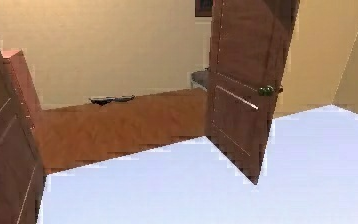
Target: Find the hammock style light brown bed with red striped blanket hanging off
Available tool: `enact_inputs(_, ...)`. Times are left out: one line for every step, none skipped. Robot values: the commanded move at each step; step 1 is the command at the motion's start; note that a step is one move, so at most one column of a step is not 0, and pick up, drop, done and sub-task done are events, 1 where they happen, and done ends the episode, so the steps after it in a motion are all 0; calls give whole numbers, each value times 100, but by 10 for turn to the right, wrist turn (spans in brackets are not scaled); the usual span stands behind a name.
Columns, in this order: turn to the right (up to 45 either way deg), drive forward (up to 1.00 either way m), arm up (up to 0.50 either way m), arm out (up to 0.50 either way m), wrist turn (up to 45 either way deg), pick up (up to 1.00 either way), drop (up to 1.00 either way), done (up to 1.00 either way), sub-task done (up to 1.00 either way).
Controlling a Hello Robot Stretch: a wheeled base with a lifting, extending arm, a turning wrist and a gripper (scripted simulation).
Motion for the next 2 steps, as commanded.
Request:
enact_inputs(0, 100, 0, 0, 0, 0, 0, 0, 0)
enact_inputs(0, 100, 0, 0, 0, 0, 0, 0, 0)
